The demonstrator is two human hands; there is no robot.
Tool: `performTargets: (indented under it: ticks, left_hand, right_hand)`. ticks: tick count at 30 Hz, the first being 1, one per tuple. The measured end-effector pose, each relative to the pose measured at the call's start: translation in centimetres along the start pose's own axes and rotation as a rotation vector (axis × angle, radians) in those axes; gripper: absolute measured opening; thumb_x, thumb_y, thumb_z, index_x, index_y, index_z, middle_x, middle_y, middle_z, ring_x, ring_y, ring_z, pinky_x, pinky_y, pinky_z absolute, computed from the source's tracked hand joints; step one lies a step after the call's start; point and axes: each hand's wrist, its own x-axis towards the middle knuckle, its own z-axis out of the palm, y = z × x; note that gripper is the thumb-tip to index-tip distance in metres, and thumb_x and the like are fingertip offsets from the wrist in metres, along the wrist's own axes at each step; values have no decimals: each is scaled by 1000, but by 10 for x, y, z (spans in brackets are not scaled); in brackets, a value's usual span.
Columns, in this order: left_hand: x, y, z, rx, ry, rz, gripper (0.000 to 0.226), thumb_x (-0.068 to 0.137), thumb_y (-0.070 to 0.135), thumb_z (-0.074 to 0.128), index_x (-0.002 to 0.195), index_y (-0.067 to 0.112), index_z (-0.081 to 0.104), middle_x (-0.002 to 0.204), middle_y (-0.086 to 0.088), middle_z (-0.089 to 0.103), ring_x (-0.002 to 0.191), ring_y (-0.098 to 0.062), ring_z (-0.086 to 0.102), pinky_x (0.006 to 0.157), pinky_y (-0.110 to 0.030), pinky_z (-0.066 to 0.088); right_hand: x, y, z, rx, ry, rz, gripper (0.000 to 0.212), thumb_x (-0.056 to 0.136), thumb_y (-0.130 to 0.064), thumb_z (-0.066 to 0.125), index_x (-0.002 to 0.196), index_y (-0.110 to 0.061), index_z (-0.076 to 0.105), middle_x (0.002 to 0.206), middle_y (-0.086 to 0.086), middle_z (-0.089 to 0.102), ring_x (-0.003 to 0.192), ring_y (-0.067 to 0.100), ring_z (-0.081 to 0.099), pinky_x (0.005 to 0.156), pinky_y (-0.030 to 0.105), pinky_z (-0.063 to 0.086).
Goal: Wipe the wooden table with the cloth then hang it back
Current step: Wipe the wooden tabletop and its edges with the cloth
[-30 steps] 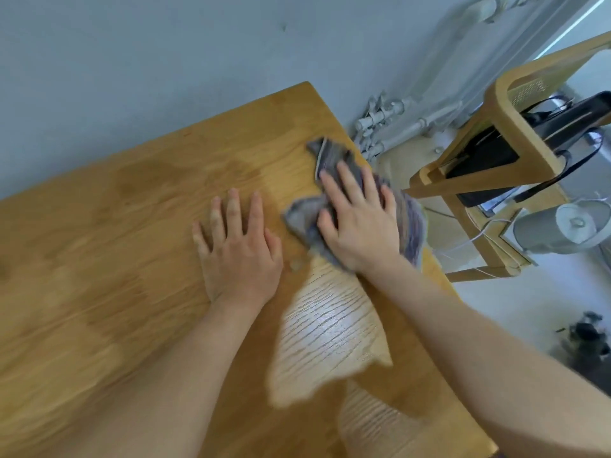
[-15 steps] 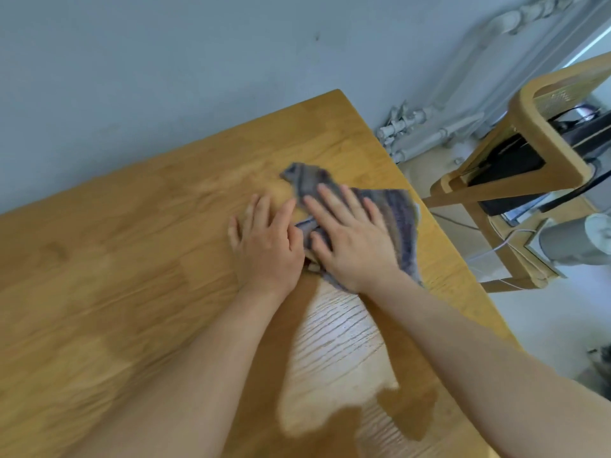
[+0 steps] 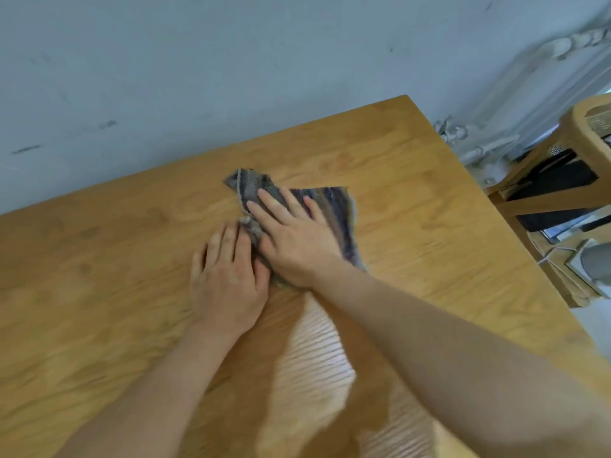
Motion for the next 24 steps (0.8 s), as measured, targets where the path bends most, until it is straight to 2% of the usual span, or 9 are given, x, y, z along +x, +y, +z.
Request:
performTargets:
  ticks: [3,7,9,12,14,17,19,22,24]
  left_hand:
    - [4,-6,0,-13,-29,11,58,92,37,33,143,11,39,153,-9,36,142,-25,30,113,-47,24]
    - [3,-4,1,-52,-72,16,61,95,40,23,149,13,27,158,-5,25,147,-20,17,118,-44,13]
    - [5,-4,1,-48,-74,6,61,94,40,23,149,13,28,157,-6,27,146,-21,20,117,-45,16]
    - [5,-4,0,-46,-66,-18,60,91,38,33,144,10,37,151,-8,37,141,-23,30,115,-46,26]
    - [11,-3,-1,-28,-26,-30,51,88,34,43,130,6,50,140,-11,49,131,-27,43,105,-45,37]
    - [42,10,-7,-33,56,-134,21,81,27,46,94,12,50,110,-8,58,101,-27,52,79,-39,41]
    - [60,21,-8,-50,69,-180,15,79,26,40,88,16,45,99,-5,54,92,-26,49,73,-38,38]
    - [63,26,3,-32,106,-150,22,84,24,40,102,17,50,111,-5,53,101,-26,48,80,-40,38]
    - [63,23,7,-45,85,-128,38,88,27,38,122,16,51,132,-7,50,121,-28,44,100,-44,37]
  right_hand:
    - [13,68,-16,-67,109,214,61,92,-49,29,152,-34,28,162,-9,19,149,17,12,118,47,14]
    - [33,97,-29,-11,106,557,60,99,-45,21,156,-30,14,165,-6,6,151,23,-1,120,50,3]
    - [51,62,-23,-19,93,465,59,99,-44,21,156,-31,12,165,-7,4,151,24,-3,120,52,0]
    - [74,-2,-7,-24,13,87,54,100,-42,25,154,-38,18,164,-12,8,151,22,-1,119,51,0]
    - [85,-17,-4,-7,-11,-24,51,100,-41,27,151,-41,25,163,-13,13,151,20,1,120,50,0]
    - [99,-3,-4,0,69,-60,49,96,-41,33,145,-41,36,158,-13,26,149,18,12,119,45,7]
    - [118,10,-6,10,118,-28,49,94,-43,35,143,-37,40,154,-11,34,145,18,20,118,44,11]
    - [145,29,-12,-40,167,82,47,92,-46,35,130,-27,54,137,-3,52,134,21,37,114,43,18]
    - [153,56,-21,-68,165,172,46,92,-46,33,119,-20,60,127,4,58,126,26,44,112,44,22]
